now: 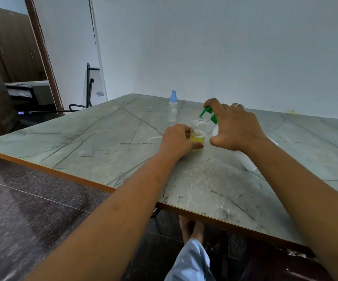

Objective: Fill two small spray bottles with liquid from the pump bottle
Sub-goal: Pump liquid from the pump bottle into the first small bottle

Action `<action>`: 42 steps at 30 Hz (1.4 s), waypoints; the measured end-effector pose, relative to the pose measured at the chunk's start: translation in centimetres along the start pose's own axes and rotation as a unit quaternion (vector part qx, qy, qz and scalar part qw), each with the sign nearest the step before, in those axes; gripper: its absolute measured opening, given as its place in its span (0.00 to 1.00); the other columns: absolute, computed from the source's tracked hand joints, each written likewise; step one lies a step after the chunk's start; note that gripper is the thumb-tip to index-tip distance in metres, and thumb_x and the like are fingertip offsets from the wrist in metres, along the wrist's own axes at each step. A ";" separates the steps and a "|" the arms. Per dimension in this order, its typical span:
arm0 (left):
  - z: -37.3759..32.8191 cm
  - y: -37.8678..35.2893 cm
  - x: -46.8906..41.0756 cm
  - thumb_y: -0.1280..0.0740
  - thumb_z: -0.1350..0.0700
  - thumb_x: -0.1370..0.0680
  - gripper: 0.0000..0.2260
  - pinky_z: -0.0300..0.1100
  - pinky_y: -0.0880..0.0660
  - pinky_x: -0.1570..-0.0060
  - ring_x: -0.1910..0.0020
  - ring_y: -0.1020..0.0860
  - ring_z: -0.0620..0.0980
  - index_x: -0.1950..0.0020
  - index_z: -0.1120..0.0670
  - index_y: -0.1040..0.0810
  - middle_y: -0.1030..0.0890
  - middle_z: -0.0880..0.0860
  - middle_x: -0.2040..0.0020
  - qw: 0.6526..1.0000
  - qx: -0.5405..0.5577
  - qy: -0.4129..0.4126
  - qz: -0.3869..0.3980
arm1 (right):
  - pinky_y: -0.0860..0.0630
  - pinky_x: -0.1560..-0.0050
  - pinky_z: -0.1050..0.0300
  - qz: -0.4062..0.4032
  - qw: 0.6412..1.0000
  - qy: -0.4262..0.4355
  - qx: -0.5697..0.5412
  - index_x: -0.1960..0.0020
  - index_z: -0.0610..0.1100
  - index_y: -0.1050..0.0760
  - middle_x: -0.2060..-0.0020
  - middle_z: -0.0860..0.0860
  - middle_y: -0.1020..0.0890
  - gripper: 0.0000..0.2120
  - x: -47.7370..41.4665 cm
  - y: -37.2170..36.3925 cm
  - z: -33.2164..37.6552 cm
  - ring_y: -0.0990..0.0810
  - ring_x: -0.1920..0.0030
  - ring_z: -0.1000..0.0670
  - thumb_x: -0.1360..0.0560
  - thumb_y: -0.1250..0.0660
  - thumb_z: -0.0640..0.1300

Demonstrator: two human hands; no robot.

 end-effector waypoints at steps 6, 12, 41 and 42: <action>0.2 -0.1 -0.2 0.25 0.48 0.31 0.24 0.39 0.28 0.43 0.47 0.22 0.48 0.38 0.56 0.23 0.20 0.53 0.43 1.000 -0.005 0.006 0.000 | 0.28 0.61 0.55 -0.007 1.000 0.001 -0.006 0.34 0.53 0.41 0.44 0.50 0.23 0.35 -0.3 -0.2 0.1 0.31 0.52 0.48 0.36 0.29 0.51; 0.2 0.1 -0.2 0.25 0.48 0.32 0.25 0.40 0.26 0.44 0.48 0.22 0.49 0.39 0.56 0.23 0.19 0.53 0.45 1.000 0.003 0.004 -0.009 | 0.24 0.56 0.51 0.001 1.000 0.007 0.015 0.26 0.57 0.51 0.39 0.50 0.25 0.45 0.0 -0.4 0.2 0.27 0.43 0.42 0.35 0.29 0.52; 0.2 -0.1 -0.3 0.25 0.48 0.32 0.25 0.40 0.27 0.43 0.47 0.22 0.48 0.38 0.56 0.23 0.19 0.53 0.44 1.000 -0.004 0.002 -0.001 | 0.32 0.60 0.57 0.001 1.000 0.013 -0.025 0.33 0.54 0.42 0.43 0.50 0.23 0.36 -0.2 -0.3 -0.3 0.29 0.52 0.47 0.36 0.28 0.52; 0.1 -0.1 -0.3 0.25 0.48 0.31 0.25 0.40 0.27 0.43 0.47 0.22 0.48 0.37 0.56 0.24 0.20 0.53 0.44 1.000 -0.007 0.003 -0.002 | 0.32 0.60 0.57 0.000 0.999 0.012 -0.032 0.33 0.54 0.42 0.44 0.50 0.23 0.35 -0.2 -0.2 -0.3 0.30 0.53 0.48 0.36 0.28 0.52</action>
Point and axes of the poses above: each hand's wrist, its own x-axis away from the middle knuckle, its own y-axis out of the back of the hand, z = x × y, the point moved 5 cm from there along -x, towards the middle knuckle
